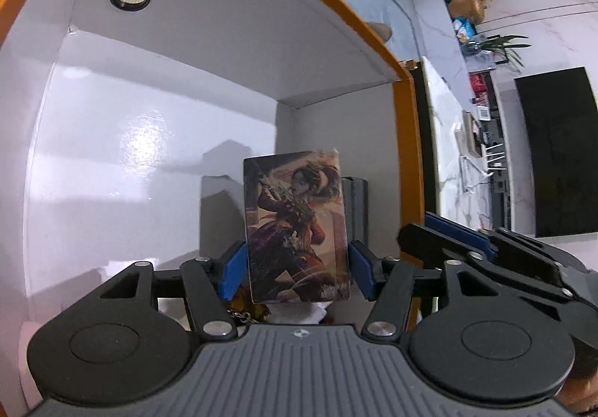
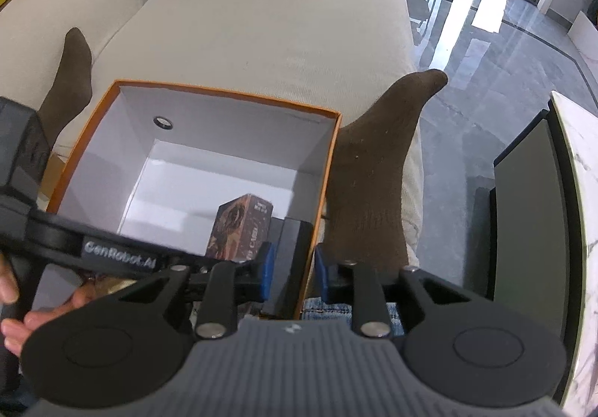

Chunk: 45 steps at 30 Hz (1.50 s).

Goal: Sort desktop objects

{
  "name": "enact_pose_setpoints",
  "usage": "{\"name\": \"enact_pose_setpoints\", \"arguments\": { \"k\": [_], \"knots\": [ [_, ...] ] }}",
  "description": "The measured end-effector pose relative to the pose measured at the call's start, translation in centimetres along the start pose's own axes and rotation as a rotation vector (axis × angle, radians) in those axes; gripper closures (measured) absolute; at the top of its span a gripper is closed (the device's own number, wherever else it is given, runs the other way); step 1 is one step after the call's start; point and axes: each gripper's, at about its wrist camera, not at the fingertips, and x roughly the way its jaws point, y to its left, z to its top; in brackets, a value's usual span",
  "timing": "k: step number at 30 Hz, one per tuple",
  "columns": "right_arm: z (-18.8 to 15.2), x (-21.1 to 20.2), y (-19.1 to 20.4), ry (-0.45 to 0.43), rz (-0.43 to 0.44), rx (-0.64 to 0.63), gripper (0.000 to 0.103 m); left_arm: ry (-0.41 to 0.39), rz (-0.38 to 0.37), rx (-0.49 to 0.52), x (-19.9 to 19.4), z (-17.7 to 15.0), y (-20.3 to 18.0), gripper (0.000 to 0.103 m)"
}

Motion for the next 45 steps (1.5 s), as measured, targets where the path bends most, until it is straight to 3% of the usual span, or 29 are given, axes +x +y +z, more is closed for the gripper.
{"name": "enact_pose_setpoints", "arguments": {
  "k": [2,7,10,13,15,19,22,23,25,27,31,34,37,41,45],
  "knots": [
    [-0.1,0.0,0.0,0.000,0.000,0.000,0.077,-0.004,0.016,0.001,0.0,0.0,0.2,0.028],
    [-0.3,0.1,0.1,0.006,-0.001,-0.005,0.077,-0.005,0.033,0.010,-0.2,-0.2,0.0,0.028],
    [-0.3,0.3,0.1,0.009,-0.001,-0.005,0.077,-0.016,0.092,0.027,0.5,0.2,-1.3,0.028],
    [-0.3,0.2,0.1,0.009,-0.001,-0.006,0.076,-0.016,0.103,0.044,0.6,0.1,-1.7,0.029],
    [-0.3,0.2,0.1,0.008,-0.003,-0.007,0.076,-0.024,0.141,0.076,0.4,0.1,-2.1,0.044],
    [-0.3,0.2,0.1,0.010,-0.003,-0.008,0.076,-0.029,0.154,0.084,-0.2,-0.1,-1.9,0.062],
    [-0.3,0.2,0.2,0.009,-0.005,-0.007,0.076,-0.065,0.104,0.102,-1.4,-0.5,-2.1,0.067],
    [-0.3,0.2,0.2,0.008,-0.005,-0.005,0.076,-0.065,0.033,0.113,-1.9,-0.6,-2.4,0.073],
    [-0.3,0.3,0.2,0.009,-0.002,-0.001,0.076,-0.039,-0.017,0.121,-2.0,-0.6,-3.0,0.073],
    [-0.4,0.4,0.1,0.013,0.001,0.004,0.076,-0.074,0.046,0.166,-2.2,-0.7,-3.8,0.073],
    [-0.5,0.3,-0.1,0.012,0.004,0.008,0.075,-0.087,0.205,0.149,-2.7,-0.5,-3.2,0.073],
    [-0.6,0.2,0.0,0.009,0.006,-0.006,0.075,-0.083,0.280,0.174,-1.8,-0.5,-3.7,0.053],
    [-0.5,0.4,-0.1,0.003,0.009,0.001,0.073,-0.086,0.328,0.174,-1.0,-0.6,-3.8,0.050],
    [-0.7,0.4,-0.1,0.003,0.012,-0.016,0.073,-0.050,0.337,0.150,0.2,-0.7,-3.0,0.051],
    [-0.9,0.9,-0.4,0.017,0.019,-0.009,0.081,-0.037,0.272,0.140,0.7,-1.1,-2.7,0.063]
  ]
}}
